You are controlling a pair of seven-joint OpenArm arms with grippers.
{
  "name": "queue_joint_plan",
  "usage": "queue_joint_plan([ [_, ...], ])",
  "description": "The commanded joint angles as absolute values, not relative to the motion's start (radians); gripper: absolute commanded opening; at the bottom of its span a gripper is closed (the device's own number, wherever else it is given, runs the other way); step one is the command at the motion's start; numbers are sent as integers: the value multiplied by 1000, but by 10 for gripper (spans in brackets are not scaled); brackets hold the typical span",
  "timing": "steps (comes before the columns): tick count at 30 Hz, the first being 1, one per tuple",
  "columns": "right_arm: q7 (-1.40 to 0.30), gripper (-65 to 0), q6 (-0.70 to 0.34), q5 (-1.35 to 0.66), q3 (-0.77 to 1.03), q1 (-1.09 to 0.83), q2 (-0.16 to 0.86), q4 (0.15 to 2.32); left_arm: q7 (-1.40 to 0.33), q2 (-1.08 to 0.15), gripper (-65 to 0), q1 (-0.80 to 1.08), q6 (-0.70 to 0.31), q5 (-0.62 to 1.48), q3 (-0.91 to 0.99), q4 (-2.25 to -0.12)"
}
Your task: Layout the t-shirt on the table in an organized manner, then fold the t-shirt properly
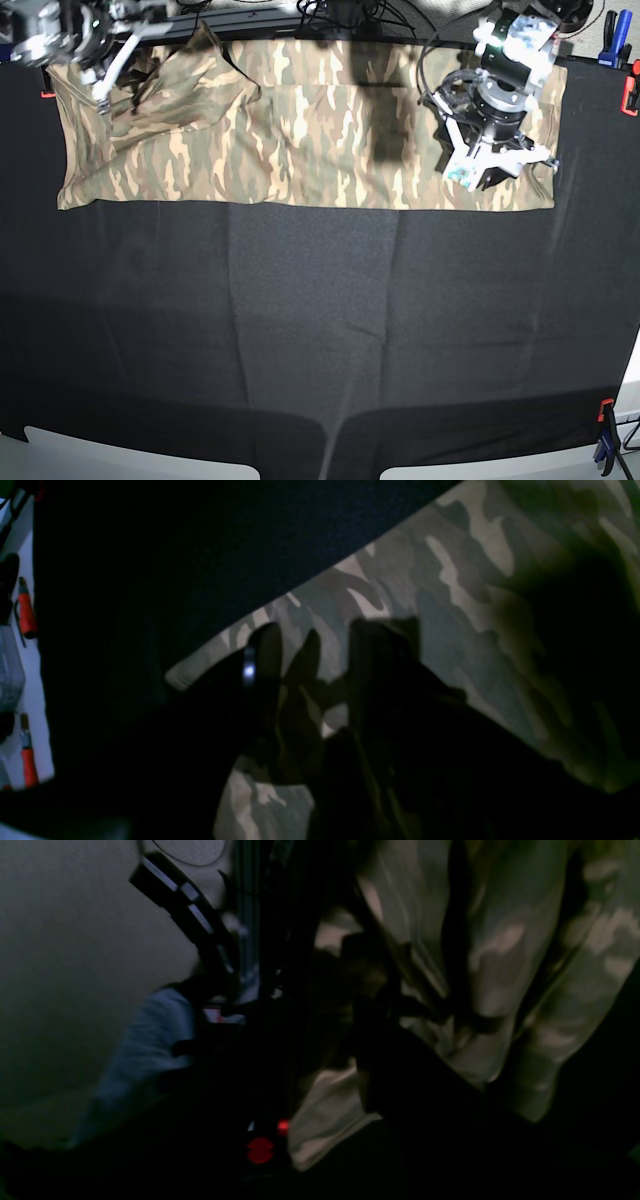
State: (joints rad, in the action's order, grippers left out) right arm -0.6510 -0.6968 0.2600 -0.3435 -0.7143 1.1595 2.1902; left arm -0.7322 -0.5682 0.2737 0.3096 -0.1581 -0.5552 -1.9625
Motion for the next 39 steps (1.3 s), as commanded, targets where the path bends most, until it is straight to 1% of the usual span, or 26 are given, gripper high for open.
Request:
queue_joint_plan([
  [1,-646,-469,-698,270,-358,-704,1171,2202,-710,-576,-430,266,317,-176,-550,-1978],
  [6,-639,-469,-698,317,-447,-648,1172,2202,-710,-576,-430,266,317,-176,-550,-1978],
  [10,-639,-469,-601,376,-498,-603,1172,2202,-709,-576,-430,266,317,-176,-550,-1978],
  [17,-619,-469,-589,376,-560,-524,1166,2188,-707,-576,-430,266,317,-176,-550,-1978],
  [23,-589,-469,-590,400,-570,-490,1080,2109,-709,-555,-430,266,317,-193,-550,-1978],
  [26,-590,-469,-590,431,-570,-490,1057,2064,-709,-533,-430,266,317,-193,-550,-1978],
  [29,-592,-469,-576,463,-570,-490,1056,2053,-706,-527,-430,266,317,-193,-550,-1978],
  [33,-591,-470,-503,472,-570,-490,1055,2053,-706,-527,-430,266,317,-193,-550,-1978],
  [39,-590,-471,-505,468,-570,-490,1055,2053,-706,-527,-430,266,317,-193,-550,-1978],
])
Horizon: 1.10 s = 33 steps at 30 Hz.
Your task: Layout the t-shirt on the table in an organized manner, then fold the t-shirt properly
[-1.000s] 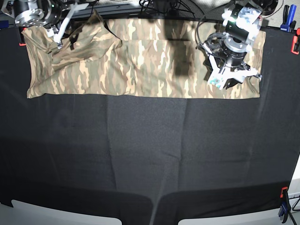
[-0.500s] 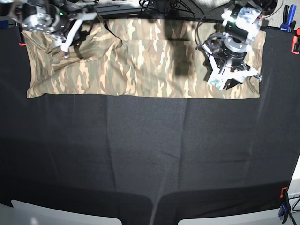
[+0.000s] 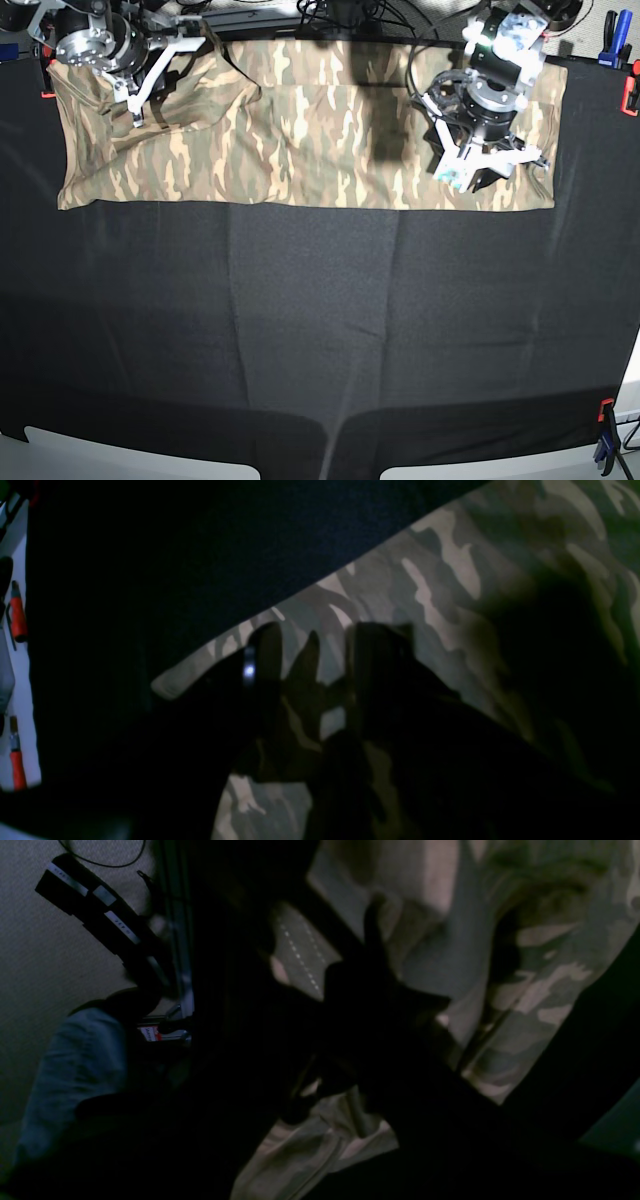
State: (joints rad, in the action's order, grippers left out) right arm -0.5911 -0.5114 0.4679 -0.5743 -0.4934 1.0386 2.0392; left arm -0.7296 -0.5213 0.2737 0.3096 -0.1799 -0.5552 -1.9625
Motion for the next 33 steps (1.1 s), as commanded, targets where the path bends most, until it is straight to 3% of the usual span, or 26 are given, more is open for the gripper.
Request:
queue_joint_plan([
  [1,-589,-471,-504,463,-570,-490,1055,2053,-706,-527,-430,266,317,-193,-550,-1978],
  [13,-592,-475,-490,360,-570,-490,1055,2053,-707,-527,-430,266,317,-193,-550,-1978],
  [17,-626,-601,-438,363,-570,-490,1055,2062,-707,-527,-430,266,317,-193,-550,-1978],
  [20,-636,-650,-424,363,-570,-490,1056,2081,-707,-527,-430,266,317,-193,-550,-1978],
  [27,-681,-650,-419,362,-570,-491,1056,2198,-708,-527,-431,266,317,-193,-550,-1978],
  [33,-788,-650,-490,358,-570,-491,1056,2243,-710,-527,-431,266,317,-193,-550,-1978],
])
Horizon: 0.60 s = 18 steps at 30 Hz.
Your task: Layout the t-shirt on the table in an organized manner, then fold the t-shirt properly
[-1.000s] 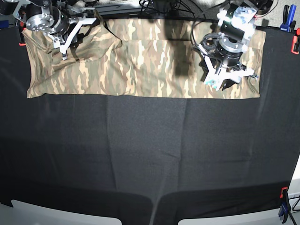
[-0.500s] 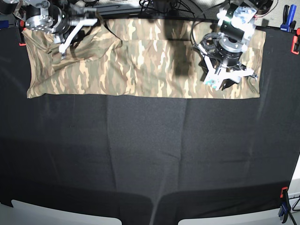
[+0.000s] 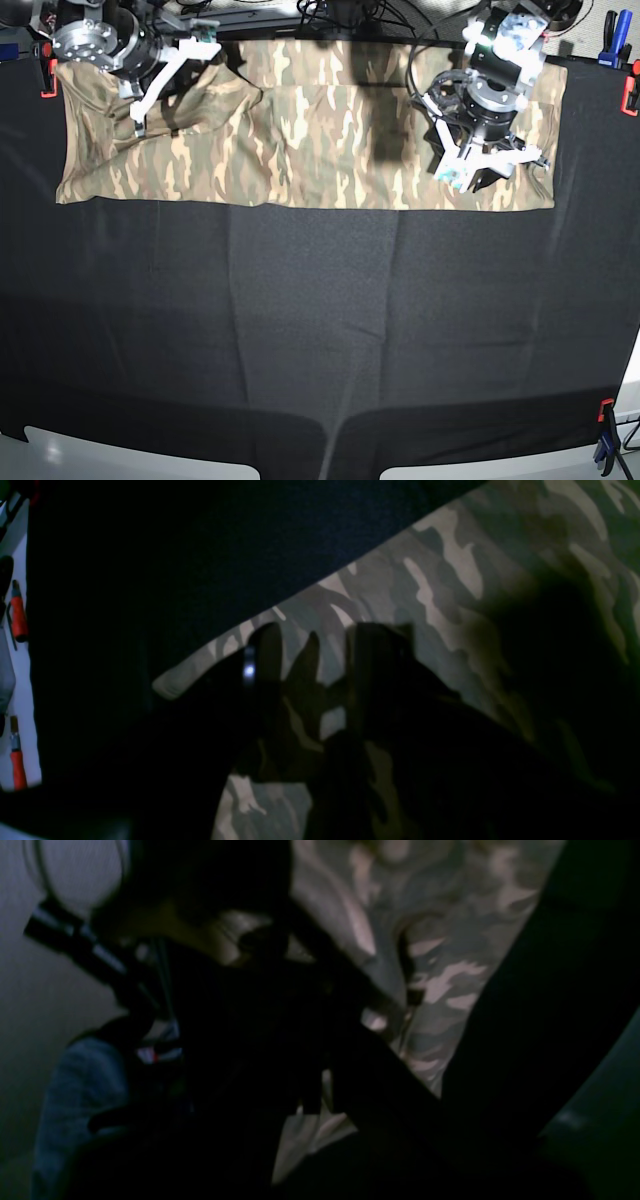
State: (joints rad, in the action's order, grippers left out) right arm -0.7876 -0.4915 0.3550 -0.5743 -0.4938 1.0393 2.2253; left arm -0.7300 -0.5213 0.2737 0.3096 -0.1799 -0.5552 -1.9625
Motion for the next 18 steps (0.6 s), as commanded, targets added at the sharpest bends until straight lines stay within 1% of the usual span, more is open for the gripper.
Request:
queue_joint_plan([
  [1,-788,-650,-495,358,-570,-491,1056,2243,-710,-527,-430,266,317,-193,-550,-1978],
  [3,-787,-574,-495,336,-570,-491,1056,2243,-710,-527,-430,266,317,-193,-550,-1978],
  [4,-786,-558,-495,321,-570,-491,1056,2243,-710,-527,-431,266,317,-193,-550,-1978],
  [7,-786,-558,-495,278,-570,-491,1056,2243,-710,-527,-430,266,317,-193,-550,-1978],
  [13,-785,-558,-502,276,-570,-491,1055,2240,-710,-527,-430,266,317,-193,-550,-1978],
  [18,-728,-558,-501,278,-570,-491,1055,2191,-710,-527,-430,266,317,-193,-550,-1978],
])
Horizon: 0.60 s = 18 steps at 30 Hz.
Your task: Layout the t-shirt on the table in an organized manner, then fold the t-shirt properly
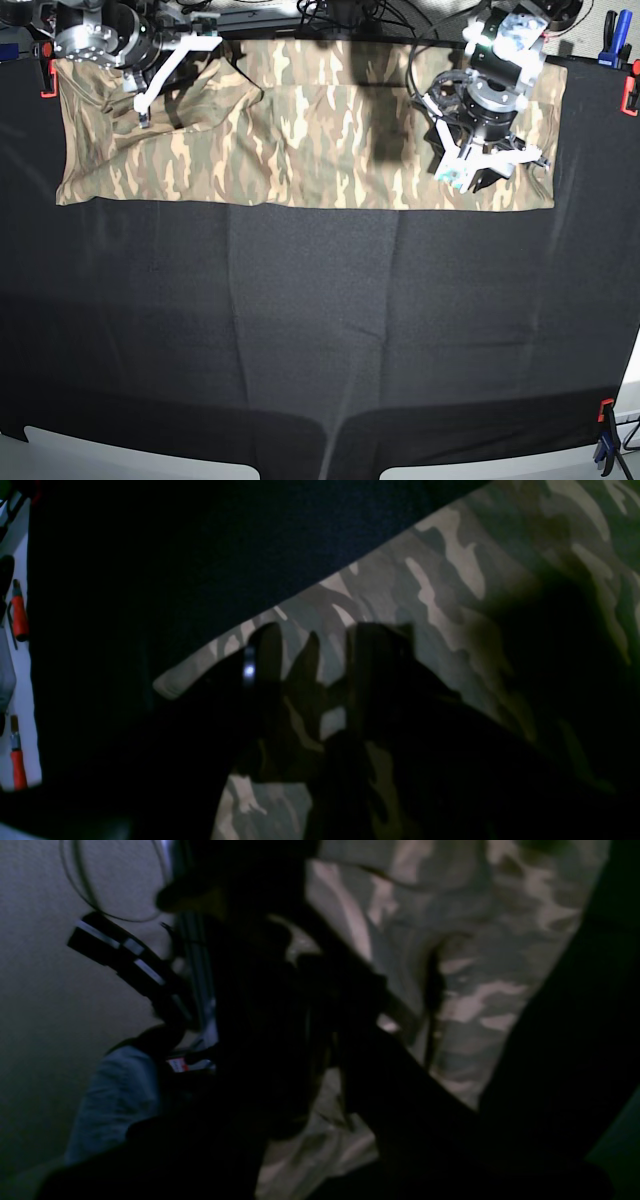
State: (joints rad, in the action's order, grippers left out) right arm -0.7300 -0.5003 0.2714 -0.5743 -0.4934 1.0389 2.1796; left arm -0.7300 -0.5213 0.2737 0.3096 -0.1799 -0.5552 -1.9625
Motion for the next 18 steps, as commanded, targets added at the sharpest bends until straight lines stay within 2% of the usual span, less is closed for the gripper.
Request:
queue_joint_plan([
  [1,-714,-559,-501,283,-570,-490,1055,2177,-710,-527,-430,266,317,-193,-550,-1978],
  [6,-620,-559,-484,287,-570,-491,1055,2139,-710,-527,-430,266,316,-193,-550,-1978],
  [11,-621,-568,-428,287,-570,-490,1034,2139,-710,-527,-430,266,317,-193,-550,-1978],
  [13,-625,-596,-426,287,-570,-490,1033,2139,-710,-527,-430,266,317,-193,-550,-1978],
  [15,-631,-650,-426,288,-570,-490,1033,2139,-710,-527,-431,266,317,-193,-550,-1978],
  [18,-640,-650,-426,288,-570,-490,1033,2139,-710,-527,-430,266,317,-193,-550,-1978],
])
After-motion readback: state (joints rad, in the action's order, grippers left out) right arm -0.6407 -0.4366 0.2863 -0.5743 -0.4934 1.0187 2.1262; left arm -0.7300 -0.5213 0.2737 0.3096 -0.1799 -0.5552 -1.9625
